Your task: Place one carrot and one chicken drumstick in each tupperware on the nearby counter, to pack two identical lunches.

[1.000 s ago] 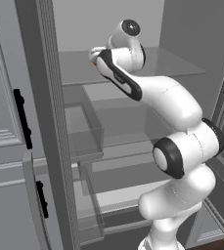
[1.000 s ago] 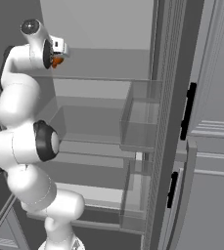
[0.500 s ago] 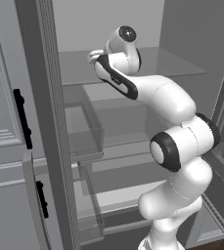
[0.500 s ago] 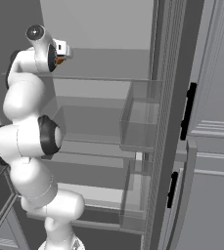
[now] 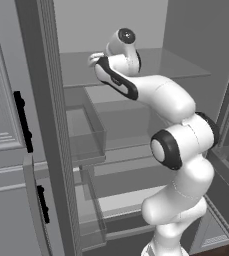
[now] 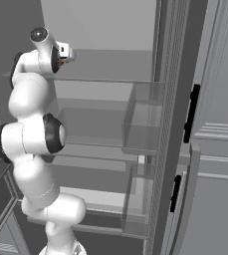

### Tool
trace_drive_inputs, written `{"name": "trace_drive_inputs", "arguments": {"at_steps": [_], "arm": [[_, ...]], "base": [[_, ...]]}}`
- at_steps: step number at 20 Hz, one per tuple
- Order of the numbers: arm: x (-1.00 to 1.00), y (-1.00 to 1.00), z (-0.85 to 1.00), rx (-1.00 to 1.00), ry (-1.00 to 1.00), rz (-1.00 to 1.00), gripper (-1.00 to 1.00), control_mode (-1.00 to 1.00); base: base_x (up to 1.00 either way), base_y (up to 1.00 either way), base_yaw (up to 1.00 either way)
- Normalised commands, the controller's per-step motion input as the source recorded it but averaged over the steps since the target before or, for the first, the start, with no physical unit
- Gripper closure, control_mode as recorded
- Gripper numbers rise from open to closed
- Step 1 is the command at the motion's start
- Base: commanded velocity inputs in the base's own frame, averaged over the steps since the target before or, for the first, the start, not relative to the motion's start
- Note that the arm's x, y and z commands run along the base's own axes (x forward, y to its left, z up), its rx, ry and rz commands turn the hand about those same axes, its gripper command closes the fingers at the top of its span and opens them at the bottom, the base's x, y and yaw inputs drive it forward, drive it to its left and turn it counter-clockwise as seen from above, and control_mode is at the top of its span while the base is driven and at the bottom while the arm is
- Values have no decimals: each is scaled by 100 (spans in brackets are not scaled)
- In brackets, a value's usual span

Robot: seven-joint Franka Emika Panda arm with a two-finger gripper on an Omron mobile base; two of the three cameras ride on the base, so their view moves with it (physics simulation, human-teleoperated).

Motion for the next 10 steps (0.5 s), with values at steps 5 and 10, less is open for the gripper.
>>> {"name": "trace_drive_inputs", "arguments": {"at_steps": [5, 10], "arm": [[8, 0, -23, -1, 3, 0, -100, -100], [0, 1, -6, 0, 4, 0, -100, -100]], "base": [[0, 0, 0], [0, 0, 0]]}}
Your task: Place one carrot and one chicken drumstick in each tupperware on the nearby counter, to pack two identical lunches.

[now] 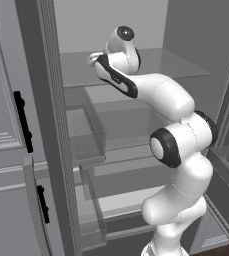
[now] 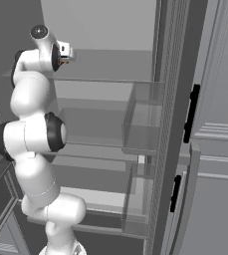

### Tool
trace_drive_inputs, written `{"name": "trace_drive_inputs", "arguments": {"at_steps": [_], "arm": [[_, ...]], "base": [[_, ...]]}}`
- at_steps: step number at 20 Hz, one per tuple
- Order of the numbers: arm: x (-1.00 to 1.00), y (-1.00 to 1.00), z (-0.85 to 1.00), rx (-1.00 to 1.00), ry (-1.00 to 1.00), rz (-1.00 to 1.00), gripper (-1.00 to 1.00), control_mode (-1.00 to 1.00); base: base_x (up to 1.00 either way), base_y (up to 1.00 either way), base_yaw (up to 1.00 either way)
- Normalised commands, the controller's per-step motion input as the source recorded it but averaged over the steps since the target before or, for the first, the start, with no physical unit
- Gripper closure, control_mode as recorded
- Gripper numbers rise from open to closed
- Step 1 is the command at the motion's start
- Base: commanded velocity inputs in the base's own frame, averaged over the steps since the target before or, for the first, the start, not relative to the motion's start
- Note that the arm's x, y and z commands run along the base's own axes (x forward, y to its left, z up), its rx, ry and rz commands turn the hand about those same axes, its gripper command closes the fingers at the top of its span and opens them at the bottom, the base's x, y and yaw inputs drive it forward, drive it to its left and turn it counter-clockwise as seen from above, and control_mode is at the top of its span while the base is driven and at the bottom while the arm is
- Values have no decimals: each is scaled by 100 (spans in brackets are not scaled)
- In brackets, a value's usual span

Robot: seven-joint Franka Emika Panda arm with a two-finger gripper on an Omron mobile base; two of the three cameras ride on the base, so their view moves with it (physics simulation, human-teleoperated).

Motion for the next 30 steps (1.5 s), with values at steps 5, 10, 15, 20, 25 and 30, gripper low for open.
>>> {"name": "trace_drive_inputs", "arguments": {"at_steps": [5, 10, 15, 20, 25, 30], "arm": [[0, 0, 0, 0, 4, 0, 100, -100], [-8, 0, 0, 0, 0, 0, 100, -100], [-75, 9, -1, 0, -17, 0, 100, -100], [-100, 1, 0, 0, -27, 0, 100, -100], [-100, -13, 9, 0, 2, 0, 100, -100], [-100, -27, 38, 0, 23, 0, 100, -100]], "base": [[0, 0, 0], [0, 0, 0], [0, 0, 0], [0, 0, 0], [0, 0, 0], [0, 0, 0]]}}
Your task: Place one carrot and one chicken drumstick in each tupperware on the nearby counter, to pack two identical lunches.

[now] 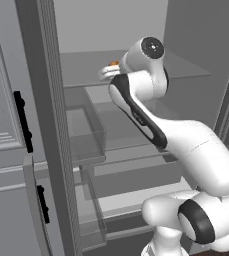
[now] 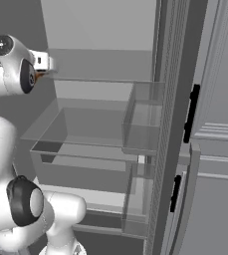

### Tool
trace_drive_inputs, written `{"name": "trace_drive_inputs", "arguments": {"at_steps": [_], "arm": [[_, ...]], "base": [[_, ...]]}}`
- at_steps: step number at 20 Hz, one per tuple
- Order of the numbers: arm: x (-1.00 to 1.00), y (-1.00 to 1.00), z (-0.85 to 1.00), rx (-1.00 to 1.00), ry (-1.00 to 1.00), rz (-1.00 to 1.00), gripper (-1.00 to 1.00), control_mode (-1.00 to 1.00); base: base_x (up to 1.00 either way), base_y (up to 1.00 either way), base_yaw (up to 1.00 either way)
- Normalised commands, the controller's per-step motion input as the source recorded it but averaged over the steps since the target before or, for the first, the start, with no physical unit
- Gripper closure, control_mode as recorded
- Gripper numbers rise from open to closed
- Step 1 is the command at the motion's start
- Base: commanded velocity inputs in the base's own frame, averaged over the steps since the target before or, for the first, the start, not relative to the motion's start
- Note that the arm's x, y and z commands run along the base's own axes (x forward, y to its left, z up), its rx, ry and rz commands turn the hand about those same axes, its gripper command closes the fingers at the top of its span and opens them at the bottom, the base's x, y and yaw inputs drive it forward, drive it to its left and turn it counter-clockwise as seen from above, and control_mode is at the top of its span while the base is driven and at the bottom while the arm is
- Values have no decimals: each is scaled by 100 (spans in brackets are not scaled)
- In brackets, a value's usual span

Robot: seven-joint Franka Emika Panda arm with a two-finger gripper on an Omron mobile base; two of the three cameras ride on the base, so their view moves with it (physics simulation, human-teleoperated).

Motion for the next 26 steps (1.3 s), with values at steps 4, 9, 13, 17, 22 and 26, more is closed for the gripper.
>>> {"name": "trace_drive_inputs", "arguments": {"at_steps": [4, 9, 13, 17, 22, 26], "arm": [[-100, -23, 12, 0, 39, 0, 100, -100], [-100, -6, -47, 0, 37, 0, 100, -100], [-100, -20, -100, -2, 21, 0, 100, -100], [-100, -54, -100, -2, 19, 0, 100, -100], [-42, -58, -99, -5, 29, 0, 100, -100], [3, -12, -86, -14, 44, 1, 100, -100]], "base": [[0, 0, 0], [0, 0, 0], [0, 0, 0], [0, 0, 0], [0, 0, 0], [0, 0, 0]]}}
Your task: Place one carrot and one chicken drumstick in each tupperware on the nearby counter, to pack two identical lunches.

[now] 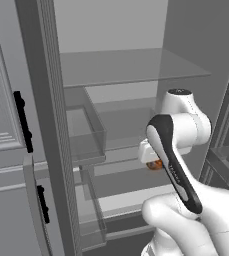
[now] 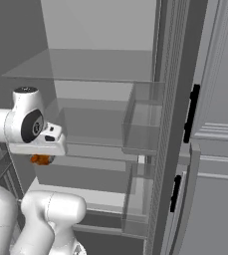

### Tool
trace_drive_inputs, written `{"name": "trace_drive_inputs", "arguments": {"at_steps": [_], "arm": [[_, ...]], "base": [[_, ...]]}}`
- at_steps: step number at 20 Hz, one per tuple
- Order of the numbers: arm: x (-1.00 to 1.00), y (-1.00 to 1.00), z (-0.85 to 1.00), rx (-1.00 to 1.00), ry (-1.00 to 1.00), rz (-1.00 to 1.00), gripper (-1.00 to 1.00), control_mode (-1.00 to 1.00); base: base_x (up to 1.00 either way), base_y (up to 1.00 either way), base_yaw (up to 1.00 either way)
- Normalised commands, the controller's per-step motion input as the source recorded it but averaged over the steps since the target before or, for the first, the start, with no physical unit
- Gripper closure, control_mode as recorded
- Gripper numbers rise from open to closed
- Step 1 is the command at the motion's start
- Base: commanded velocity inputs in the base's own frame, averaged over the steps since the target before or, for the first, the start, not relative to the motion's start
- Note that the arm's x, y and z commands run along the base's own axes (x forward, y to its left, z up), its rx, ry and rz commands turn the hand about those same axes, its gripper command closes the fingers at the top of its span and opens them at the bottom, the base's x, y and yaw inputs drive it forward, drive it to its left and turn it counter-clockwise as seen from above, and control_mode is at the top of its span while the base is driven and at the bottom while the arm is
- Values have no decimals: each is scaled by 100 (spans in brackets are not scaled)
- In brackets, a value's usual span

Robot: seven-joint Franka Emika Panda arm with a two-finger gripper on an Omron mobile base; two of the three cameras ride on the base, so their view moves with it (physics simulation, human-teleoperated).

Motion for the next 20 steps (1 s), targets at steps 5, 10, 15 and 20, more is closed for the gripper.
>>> {"name": "trace_drive_inputs", "arguments": {"at_steps": [5, 10, 15, 20], "arm": [[8, 8, -61, -7, 16, 5, 100, -100], [-11, 0, -1, 0, 0, 1, 100, 100], [0, 0, 0, 0, 0, 0, 100, 100], [0, 0, 0, 0, 0, 0, 100, 100]], "base": [[0, 0, 0], [-34, 0, 1], [-100, 9, 3], [-100, 65, 28]]}}
